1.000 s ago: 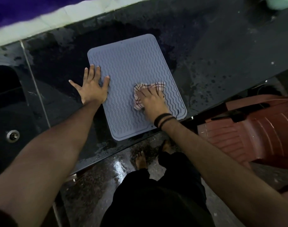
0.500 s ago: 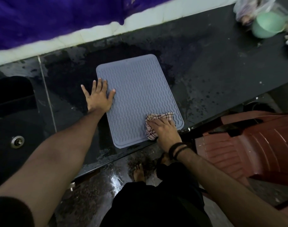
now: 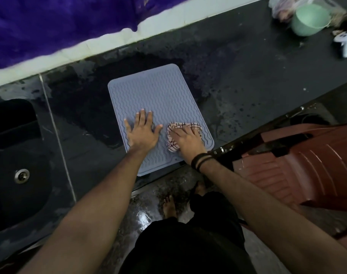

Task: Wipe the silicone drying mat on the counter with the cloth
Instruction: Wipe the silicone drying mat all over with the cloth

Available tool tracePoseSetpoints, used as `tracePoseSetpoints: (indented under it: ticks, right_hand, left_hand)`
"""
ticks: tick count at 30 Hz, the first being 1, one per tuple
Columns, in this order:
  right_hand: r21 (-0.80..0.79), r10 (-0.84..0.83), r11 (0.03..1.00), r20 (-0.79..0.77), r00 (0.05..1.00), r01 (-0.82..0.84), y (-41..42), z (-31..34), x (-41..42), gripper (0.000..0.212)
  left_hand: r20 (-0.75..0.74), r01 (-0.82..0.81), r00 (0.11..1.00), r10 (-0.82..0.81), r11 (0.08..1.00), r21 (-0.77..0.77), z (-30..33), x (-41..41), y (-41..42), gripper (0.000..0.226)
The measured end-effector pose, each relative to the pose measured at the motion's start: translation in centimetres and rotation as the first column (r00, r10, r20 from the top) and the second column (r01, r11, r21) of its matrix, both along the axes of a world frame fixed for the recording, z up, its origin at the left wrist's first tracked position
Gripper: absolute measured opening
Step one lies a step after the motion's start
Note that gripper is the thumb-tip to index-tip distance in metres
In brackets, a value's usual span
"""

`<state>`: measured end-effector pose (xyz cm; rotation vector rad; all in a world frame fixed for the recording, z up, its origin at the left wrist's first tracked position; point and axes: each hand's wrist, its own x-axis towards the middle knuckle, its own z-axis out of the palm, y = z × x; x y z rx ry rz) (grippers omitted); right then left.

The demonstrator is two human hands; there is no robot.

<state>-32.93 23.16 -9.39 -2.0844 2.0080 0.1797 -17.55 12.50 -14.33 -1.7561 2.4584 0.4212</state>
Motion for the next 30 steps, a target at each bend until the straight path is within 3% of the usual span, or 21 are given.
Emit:
tracePoseSetpoints:
  ticks: [4, 9, 12, 15, 18, 24, 30]
  right_hand:
    - [-0.038, 0.024, 0.999, -0.021, 0.999, -0.025, 4.2, -0.2, -1.1, 0.053]
    - [0.073, 0.06, 0.996, -0.05, 0.997, -0.056, 5.9, 1.9, -3.1, 0.052]
    - [0.022, -0.102, 0.994, -0.089, 0.991, 0.104, 3.7, 3.4, -4.5, 0.053]
    - [-0.075, -0.204, 0.976, 0.001, 0.979, 0.204, 0.5, 3.5, -3.6, 0.057]
    - [0.029, -0.137, 0.99, 0.071, 0.988, 0.136, -0.8, 2.1, -0.3, 0.064]
    - [0.013, -0.065, 0.998, -0.024, 0.998, 0.066, 4.1, 0.1, -0.7, 0.062]
    - [0.071, -0.01, 0.997, -0.065, 0.998, 0.015, 6.4, 2.2, -3.5, 0.061]
  left_hand:
    - [0.024, -0.024, 0.999, 0.022, 0.998, 0.061, 0.5, -0.3, -0.3, 0.071]
    - [0.014, -0.031, 0.999, 0.029, 0.989, 0.147, 1.7, -1.1, -0.4, 0.073]
    - [-0.011, -0.004, 1.0, 0.007, 0.977, 0.213, 2.1, -1.5, -0.1, 0.084]
    - [-0.033, 0.01, 0.999, -0.002, 0.968, 0.25, 2.1, -1.6, 0.4, 0.091]
    - [-0.021, -0.011, 1.0, 0.017, 0.965, 0.261, 2.3, -1.6, 0.2, 0.091]
    - [0.014, -0.038, 0.999, 0.035, 0.958, 0.285, 2.8, -2.0, 0.3, 0.093]
    - [0.011, -0.035, 0.999, 0.034, 0.958, 0.285, 2.7, -2.0, 0.3, 0.093]
